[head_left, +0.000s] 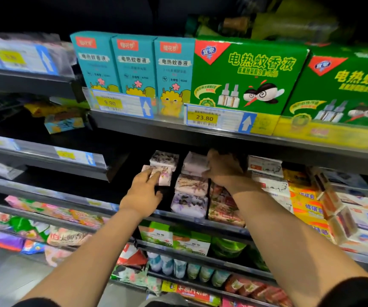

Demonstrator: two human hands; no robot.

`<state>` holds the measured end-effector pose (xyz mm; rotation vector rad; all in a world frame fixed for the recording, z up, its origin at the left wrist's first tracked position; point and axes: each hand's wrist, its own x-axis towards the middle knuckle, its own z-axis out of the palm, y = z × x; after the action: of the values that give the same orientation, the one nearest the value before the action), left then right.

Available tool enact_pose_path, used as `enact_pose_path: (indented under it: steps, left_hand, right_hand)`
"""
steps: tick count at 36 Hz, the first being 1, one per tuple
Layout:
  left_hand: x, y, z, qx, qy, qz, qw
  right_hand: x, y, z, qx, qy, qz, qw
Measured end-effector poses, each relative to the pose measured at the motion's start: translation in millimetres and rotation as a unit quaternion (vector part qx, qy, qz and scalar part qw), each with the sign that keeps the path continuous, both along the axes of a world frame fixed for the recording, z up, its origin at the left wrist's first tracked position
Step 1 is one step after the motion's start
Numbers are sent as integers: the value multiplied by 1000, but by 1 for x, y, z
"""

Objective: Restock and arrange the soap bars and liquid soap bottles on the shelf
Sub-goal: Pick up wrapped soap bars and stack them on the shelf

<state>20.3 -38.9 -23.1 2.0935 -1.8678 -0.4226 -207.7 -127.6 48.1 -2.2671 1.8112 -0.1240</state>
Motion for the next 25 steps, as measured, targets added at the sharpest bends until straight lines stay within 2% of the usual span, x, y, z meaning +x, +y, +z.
enact_pose_path:
  steps: [5,8,12,16,18,21,25]
  left_hand:
    - [0,-1,4,14,20,-7,1000]
    - [1,2,2,20,-14,-30,999]
    - [4,20,-14,-43,-85,-64,993]
    - [7,39,-19,-164,-97,-98,977]
    - [3,49,-14,-162,-94,-115,976]
    - [0,61,-10,-94,-71,-106,987]
    - [-10,70,3,-109,34,-96,989]
  right_hand:
    - [4,8,7,9,53,-18,998]
    - [7,13,12,-5,47,-11,999]
    - [5,27,20,-1,-18,2,1000]
    - [0,45,23,13,-57,7,998]
    - [-4,57,26,30,-85,-6,996]
    - [-11,79,26,40,-165,-38,985]
    - [-23,101,21,61,-320,-61,944]
